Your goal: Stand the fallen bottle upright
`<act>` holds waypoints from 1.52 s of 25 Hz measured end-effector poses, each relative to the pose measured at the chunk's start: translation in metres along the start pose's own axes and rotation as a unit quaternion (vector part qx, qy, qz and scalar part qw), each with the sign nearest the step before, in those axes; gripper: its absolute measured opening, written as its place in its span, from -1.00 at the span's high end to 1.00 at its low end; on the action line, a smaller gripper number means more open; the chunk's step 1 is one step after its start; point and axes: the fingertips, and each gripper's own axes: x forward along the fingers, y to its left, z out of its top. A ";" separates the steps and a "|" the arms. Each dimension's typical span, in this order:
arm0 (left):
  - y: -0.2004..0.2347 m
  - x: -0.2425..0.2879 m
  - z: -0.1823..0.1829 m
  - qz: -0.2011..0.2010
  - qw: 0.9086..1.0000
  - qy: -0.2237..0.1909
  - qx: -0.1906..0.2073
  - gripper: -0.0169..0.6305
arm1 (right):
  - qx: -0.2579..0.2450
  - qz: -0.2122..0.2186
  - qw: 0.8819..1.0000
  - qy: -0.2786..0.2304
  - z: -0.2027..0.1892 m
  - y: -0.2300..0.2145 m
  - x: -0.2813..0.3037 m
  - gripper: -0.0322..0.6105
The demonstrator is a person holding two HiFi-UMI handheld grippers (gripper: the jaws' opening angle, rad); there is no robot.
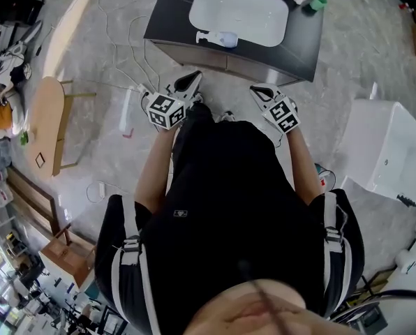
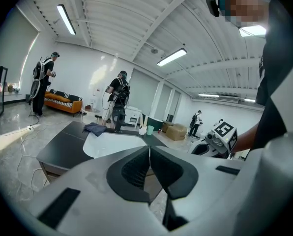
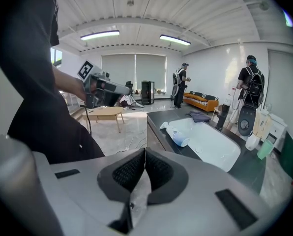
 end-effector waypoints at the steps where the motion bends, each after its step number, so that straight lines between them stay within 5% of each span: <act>1: 0.001 -0.001 -0.002 0.001 1.000 0.001 -0.002 0.90 | -0.001 0.001 1.000 0.002 0.001 0.000 0.001 0.72; 21: 0.073 0.017 0.016 -0.019 0.999 0.008 -0.027 0.90 | -0.007 0.016 0.999 0.028 0.046 -0.011 0.074 0.72; 38: 0.161 0.047 0.038 -0.076 0.996 0.032 -0.027 0.90 | 0.003 -0.006 0.999 0.040 0.095 -0.039 0.158 0.72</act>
